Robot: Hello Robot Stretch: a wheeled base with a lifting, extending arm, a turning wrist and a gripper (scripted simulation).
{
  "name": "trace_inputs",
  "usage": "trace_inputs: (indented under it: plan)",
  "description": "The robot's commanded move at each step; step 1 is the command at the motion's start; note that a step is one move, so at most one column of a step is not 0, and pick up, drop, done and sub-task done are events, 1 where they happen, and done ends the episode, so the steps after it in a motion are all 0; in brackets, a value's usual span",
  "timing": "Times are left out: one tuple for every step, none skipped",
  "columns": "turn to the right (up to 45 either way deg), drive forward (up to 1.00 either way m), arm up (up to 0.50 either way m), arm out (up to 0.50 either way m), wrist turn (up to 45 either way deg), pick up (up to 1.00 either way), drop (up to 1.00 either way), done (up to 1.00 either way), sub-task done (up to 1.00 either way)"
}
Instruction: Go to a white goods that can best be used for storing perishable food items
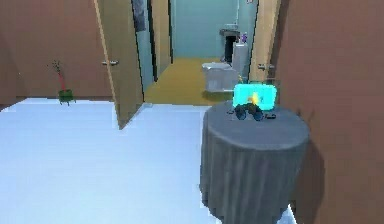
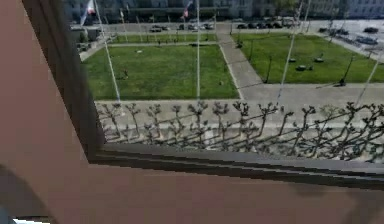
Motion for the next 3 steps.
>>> trace_inputs:
  plan:
    - [-45.0,0.00,0.00,0.00,0.0,0.00,0.00,0.00,0.00]
    - [-15.0,0.00,0.00,0.00,0.0,0.00,0.00,0.00,0.00]
    - [0.0,1.00,0.00,0.00,0.0,0.00,0.00,0.00,0.00]
